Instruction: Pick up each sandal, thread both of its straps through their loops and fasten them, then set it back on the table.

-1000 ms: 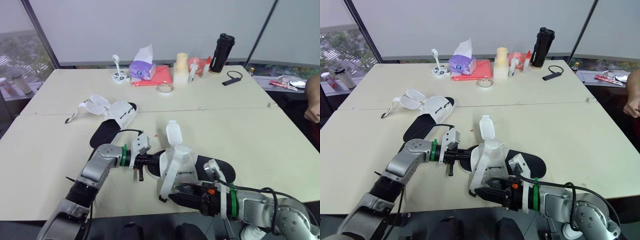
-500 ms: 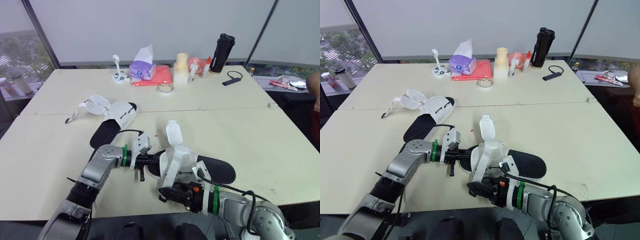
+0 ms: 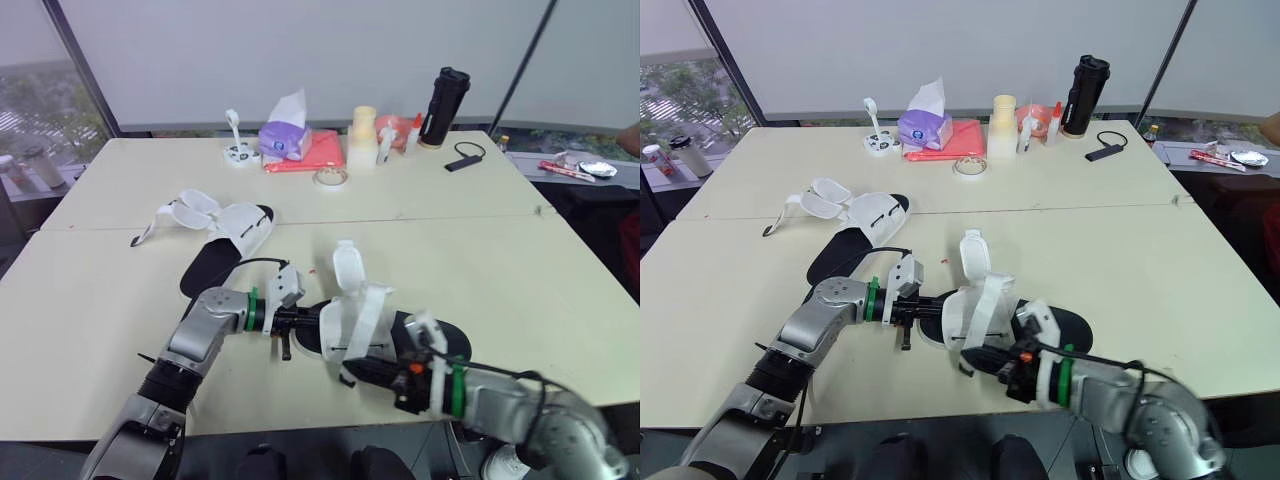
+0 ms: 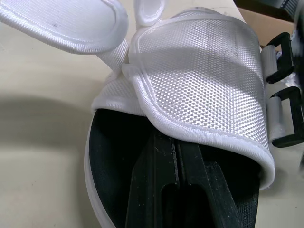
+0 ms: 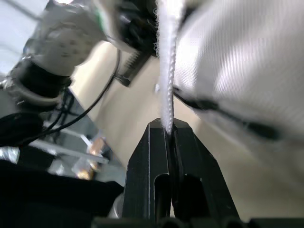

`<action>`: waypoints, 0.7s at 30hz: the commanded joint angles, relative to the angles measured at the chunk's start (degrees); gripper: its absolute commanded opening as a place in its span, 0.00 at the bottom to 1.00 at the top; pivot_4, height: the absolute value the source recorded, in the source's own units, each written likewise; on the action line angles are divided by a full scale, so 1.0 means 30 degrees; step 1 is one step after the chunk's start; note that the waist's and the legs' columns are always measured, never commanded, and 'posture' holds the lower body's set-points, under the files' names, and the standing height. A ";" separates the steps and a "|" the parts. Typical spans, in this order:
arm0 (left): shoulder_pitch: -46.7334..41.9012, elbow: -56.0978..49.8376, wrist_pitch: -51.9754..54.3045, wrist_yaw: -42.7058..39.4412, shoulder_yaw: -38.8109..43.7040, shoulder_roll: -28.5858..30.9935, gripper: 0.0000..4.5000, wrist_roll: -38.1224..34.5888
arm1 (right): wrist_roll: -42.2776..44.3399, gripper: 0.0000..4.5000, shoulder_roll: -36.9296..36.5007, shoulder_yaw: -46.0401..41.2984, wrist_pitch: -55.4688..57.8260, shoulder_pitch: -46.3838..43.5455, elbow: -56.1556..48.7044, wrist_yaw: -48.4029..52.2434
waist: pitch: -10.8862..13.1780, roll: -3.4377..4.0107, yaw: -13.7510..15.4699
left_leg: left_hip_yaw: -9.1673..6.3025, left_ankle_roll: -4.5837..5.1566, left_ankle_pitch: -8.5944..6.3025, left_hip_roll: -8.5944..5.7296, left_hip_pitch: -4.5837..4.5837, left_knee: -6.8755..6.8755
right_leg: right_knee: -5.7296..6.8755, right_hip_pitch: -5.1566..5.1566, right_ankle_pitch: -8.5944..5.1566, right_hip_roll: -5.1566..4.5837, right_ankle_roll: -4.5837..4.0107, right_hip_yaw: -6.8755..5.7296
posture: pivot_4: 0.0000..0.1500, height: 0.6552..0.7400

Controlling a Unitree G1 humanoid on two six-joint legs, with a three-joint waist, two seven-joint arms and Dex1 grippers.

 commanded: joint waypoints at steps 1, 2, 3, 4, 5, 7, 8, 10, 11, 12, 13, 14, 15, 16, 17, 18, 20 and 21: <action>-0.0009 -0.0091 -0.0286 -0.0022 -0.0113 0.0051 0.00 0.0152 | 0.3378 0.01 -0.2134 -0.2387 0.0467 -0.1073 -0.0827 0.1865 | 0.0000 0.0000 -0.0017 | 0.0000 0.0000 0.0000 0.0002 0.0000 0.0000 | 0.0001 0.0000 0.0000 0.0002 0.0000 0.0000 | 1.00 0.99; 0.0007 -0.0087 -0.0306 -0.0021 -0.0119 0.0047 0.00 0.0158 | 0.4121 0.01 -0.2797 -0.2840 0.0587 -0.1721 -0.0503 0.2157 | 0.0001 -0.0001 -0.0020 | 0.0002 0.0000 0.0000 0.0001 0.0002 0.0001 | 0.0002 0.0002 0.0000 0.0001 0.0000 0.0001 | 1.00 0.99; 0.0020 -0.0080 -0.0327 -0.0013 -0.0135 0.0033 0.00 0.0171 | 0.4557 0.01 -0.3238 -0.3019 0.0672 -0.2258 -0.0218 0.2267 | 0.0001 -0.0002 -0.0022 | 0.0003 0.0000 0.0000 0.0001 0.0004 0.0002 | -0.0001 0.0005 0.0000 0.0001 0.0000 0.0002 | 1.00 0.99; 0.0043 -0.0060 -0.0371 -0.0008 -0.0171 0.0009 0.00 0.0196 | 0.4558 0.01 -0.3468 -0.2949 0.0736 -0.2962 0.0239 0.2275 | 0.0001 -0.0002 -0.0024 | 0.0006 0.0000 0.0000 0.0001 0.0004 0.0002 | -0.0002 0.0005 0.0000 0.0000 0.0000 0.0003 | 1.00 0.99; 0.0049 -0.0028 -0.0414 -0.0001 -0.0208 -0.0031 0.00 0.0224 | 0.4356 0.01 -0.3501 -0.2745 0.0777 -0.3652 0.0842 0.2191 | 0.0000 -0.0006 -0.0027 | 0.0003 0.0000 0.0000 0.0002 0.0006 0.0000 | -0.0003 0.0005 0.0000 0.0002 0.0000 0.0003 | 1.00 0.99; 0.0021 0.0024 -0.0481 0.0039 -0.0282 -0.0155 0.00 0.0277 | 0.3342 0.01 -0.3329 -0.2097 0.0862 -0.4907 0.2298 0.2390 | 0.0000 -0.0005 0.0003 | 0.0002 0.0000 0.0000 0.0006 0.0007 0.0001 | -0.0001 0.0005 0.0000 0.0009 0.0000 0.0003 | 1.00 0.99; -0.0001 0.0039 -0.0505 0.0057 -0.0307 -0.0211 0.00 0.0303 | 0.2656 0.01 -0.3266 -0.1710 0.0888 -0.5326 0.2887 0.2661 | 0.0000 -0.0005 0.0010 | 0.0002 0.0000 0.0000 0.0004 0.0001 0.0002 | -0.0001 0.0004 0.0000 0.0007 0.0000 0.0002 | 1.00 0.99; -0.0164 0.0162 -0.0586 0.0111 -0.0319 -0.0327 0.00 0.0375 | 0.1052 0.01 -0.3262 -0.0746 0.0927 -0.6045 0.4052 0.3635 | 0.0000 -0.0005 0.0029 | 0.0005 0.0000 0.0000 0.0000 -0.0003 0.0004 | -0.0008 0.0005 0.0001 -0.0001 0.0001 0.0004 | 1.00 0.99; -0.0226 0.0222 -0.0599 0.0190 -0.0274 -0.0406 0.00 0.0386 | 0.0221 0.01 -0.3236 -0.0228 0.0850 -0.6323 0.4608 0.4240 | 0.0000 -0.0005 0.0029 | 0.0006 0.0000 0.0000 -0.0003 -0.0010 0.0004 | -0.0010 0.0003 0.0001 -0.0005 0.0001 0.0004 | 1.00 0.99; -0.0242 0.0254 -0.0597 0.0265 -0.0233 -0.0474 0.00 0.0392 | -0.0508 0.01 -0.3192 0.0254 0.0803 -0.6589 0.5184 0.4836 | 0.0000 -0.0005 0.0018 | 0.0005 0.0000 0.0000 -0.0004 -0.0009 0.0004 | -0.0010 0.0003 0.0001 -0.0004 0.0001 0.0003 | 1.00 0.99; -0.0221 0.0261 -0.0609 0.0308 -0.0227 -0.0517 0.00 0.0414 | -0.1069 0.01 -0.3161 0.0598 0.0777 -0.6777 0.5587 0.5375 | 0.0000 -0.0004 0.0016 | 0.0005 0.0000 0.0000 -0.0004 -0.0009 0.0004 | -0.0011 0.0002 0.0001 -0.0004 0.0001 0.0004 | 1.00 0.99; -0.0139 0.0223 -0.0641 0.0340 -0.0259 -0.0538 0.00 0.0457 | -0.1456 0.01 -0.3205 0.0887 0.0861 -0.6943 0.5845 0.5957 | -0.0001 -0.0004 0.0015 | 0.0005 0.0000 0.0000 -0.0004 -0.0009 0.0004 | -0.0009 0.0001 0.0001 -0.0004 0.0001 0.0003 | 1.00 0.99; -0.0041 0.0152 -0.0662 0.0362 -0.0288 -0.0534 0.00 0.0491 | -0.1614 0.01 -0.3279 0.1061 0.1048 -0.7061 0.5960 0.6539 | -0.0001 -0.0004 0.0010 | 0.0004 0.0000 0.0000 -0.0004 -0.0009 0.0004 | -0.0007 0.0001 0.0001 -0.0003 0.0001 0.0003 | 1.00 0.99; 0.0049 0.0069 -0.0666 0.0380 -0.0306 -0.0518 0.00 0.0510 | -0.1697 0.01 -0.3329 0.1175 0.1243 -0.7158 0.6025 0.7073 | -0.0001 -0.0003 -0.0001 | 0.0005 0.0000 0.0000 -0.0004 -0.0010 0.0004 | -0.0008 -0.0003 0.0001 -0.0003 0.0001 0.0004 | 1.00 0.99; 0.0096 0.0027 -0.0669 0.0369 -0.0292 -0.0482 0.00 0.0504 | -0.1788 0.01 -0.3307 0.1250 0.1400 -0.7265 0.6076 0.7429 | -0.0001 -0.0003 -0.0003 | 0.0005 0.0000 0.0000 -0.0004 -0.0009 0.0003 | -0.0006 -0.0003 0.0001 -0.0003 0.0002 0.0004 | 1.00 0.99; 0.0126 -0.0006 -0.0659 0.0368 -0.0268 -0.0449 0.00 0.0491 | -0.1857 0.01 -0.3269 0.1289 0.1558 -0.7354 0.6127 0.7710 | -0.0001 -0.0003 -0.0003 | 0.0003 0.0000 0.0000 -0.0003 -0.0008 0.0004 | -0.0005 -0.0003 0.0001 -0.0002 0.0001 0.0004 | 1.00 0.99; 0.0171 -0.0053 -0.0616 0.0481 -0.0197 -0.0409 0.00 0.0498 | -0.2100 0.01 -0.3249 0.1399 0.1875 -0.7501 0.6196 0.8238 | -0.0001 -0.0003 0.0004 | 0.0003 0.0000 0.0000 -0.0003 -0.0008 0.0004 | -0.0005 -0.0003 0.0001 -0.0002 0.0002 0.0003 | 1.00 0.99; 0.0189 -0.0073 -0.0596 0.0552 -0.0150 -0.0399 0.00 0.0492 | -0.2452 0.01 -0.3246 0.1591 0.1932 -0.7582 0.6304 0.8513 | -0.0001 -0.0003 0.0001 | 0.0003 0.0000 0.0000 -0.0002 -0.0009 0.0004 | -0.0005 -0.0003 0.0001 -0.0002 0.0002 0.0003 | 1.00 0.99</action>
